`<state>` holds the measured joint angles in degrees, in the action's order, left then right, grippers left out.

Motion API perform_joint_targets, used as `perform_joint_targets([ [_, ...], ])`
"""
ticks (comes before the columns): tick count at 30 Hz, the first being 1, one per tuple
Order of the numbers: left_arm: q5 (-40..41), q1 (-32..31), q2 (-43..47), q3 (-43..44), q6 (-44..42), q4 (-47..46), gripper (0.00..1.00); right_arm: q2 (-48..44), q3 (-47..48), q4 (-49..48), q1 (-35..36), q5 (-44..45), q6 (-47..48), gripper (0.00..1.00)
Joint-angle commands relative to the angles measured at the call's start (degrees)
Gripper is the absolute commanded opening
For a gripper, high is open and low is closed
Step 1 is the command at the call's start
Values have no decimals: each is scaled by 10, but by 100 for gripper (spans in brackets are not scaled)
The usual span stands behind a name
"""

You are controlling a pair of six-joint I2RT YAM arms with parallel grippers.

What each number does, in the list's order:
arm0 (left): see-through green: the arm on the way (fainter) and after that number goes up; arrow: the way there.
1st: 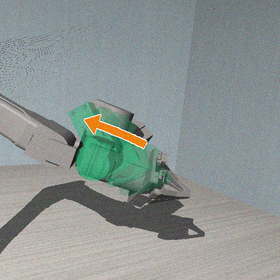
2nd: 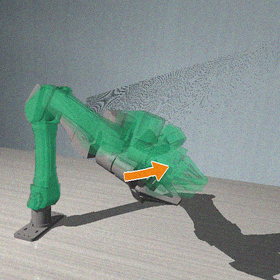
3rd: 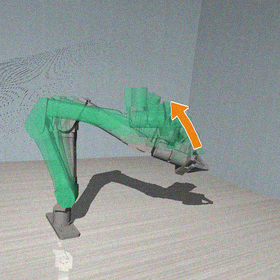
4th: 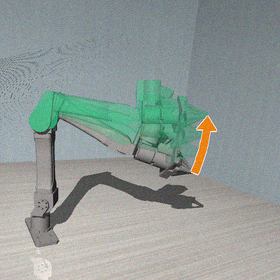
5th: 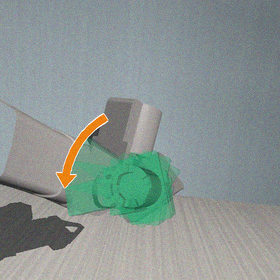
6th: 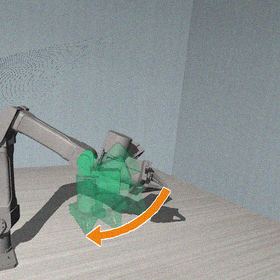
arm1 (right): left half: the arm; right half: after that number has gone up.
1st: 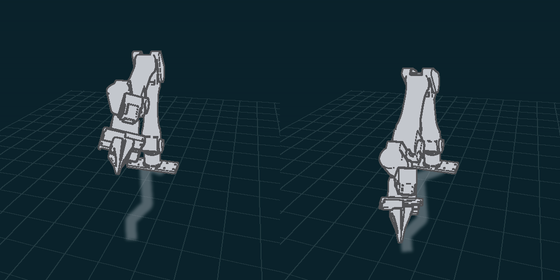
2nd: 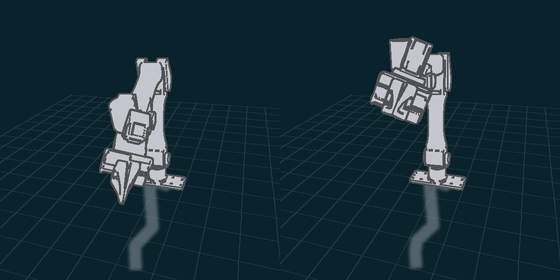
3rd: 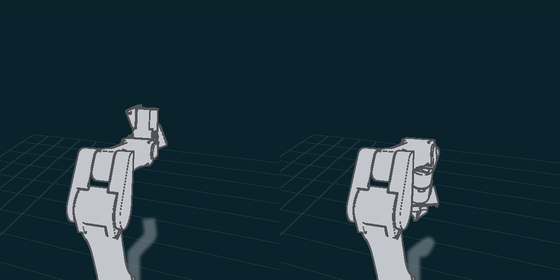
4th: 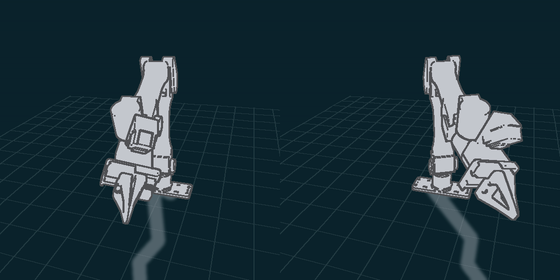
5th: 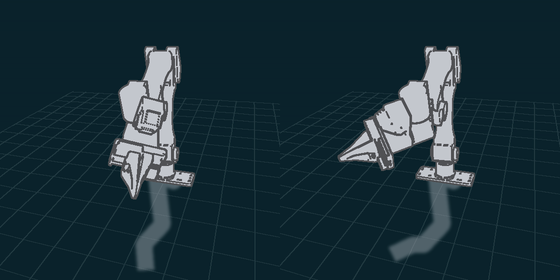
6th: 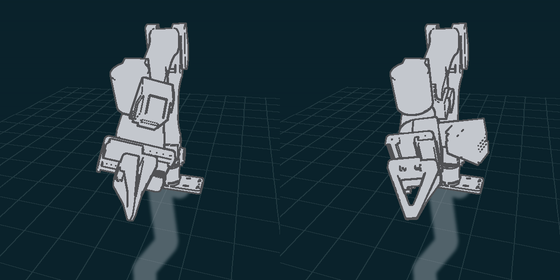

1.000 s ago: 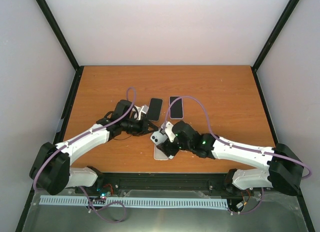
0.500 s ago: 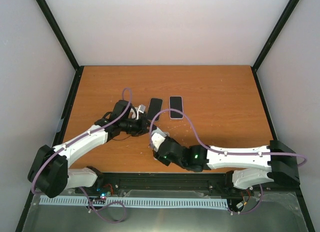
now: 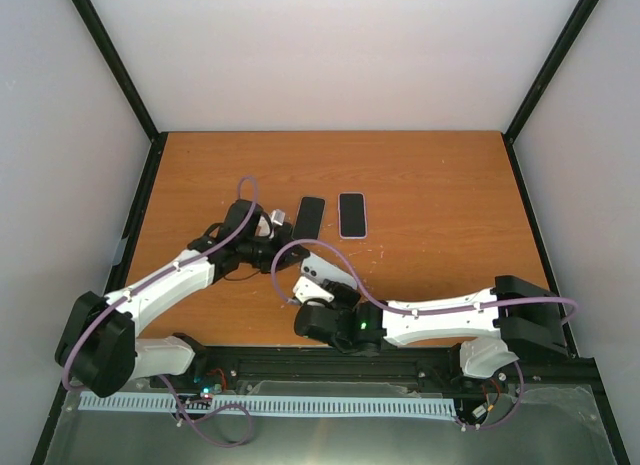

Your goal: Put the phone into the phone case

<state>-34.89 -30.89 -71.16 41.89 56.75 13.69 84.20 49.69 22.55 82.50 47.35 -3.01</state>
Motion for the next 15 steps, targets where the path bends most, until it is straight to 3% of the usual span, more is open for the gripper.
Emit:
perform_joint_targets([
  [1,-7,0,8,43,2,8,6,-9,7,3,6,64,1,5],
  [2,1,0,11,48,0,15,16,-16,5,-2,6,59,-1,3],
  [5,39,0,33,61,-2,35,66,-35,-6,-12,5,26,-19,3],
  [6,50,1,41,65,-6,39,77,-44,-11,-15,1,8,-29,3],
  [11,106,1,75,74,-25,69,99,-115,-37,-31,-58,-131,-66,3],
  [15,154,0,97,62,-34,96,99,-163,-36,-31,-123,-251,-143,3],
])
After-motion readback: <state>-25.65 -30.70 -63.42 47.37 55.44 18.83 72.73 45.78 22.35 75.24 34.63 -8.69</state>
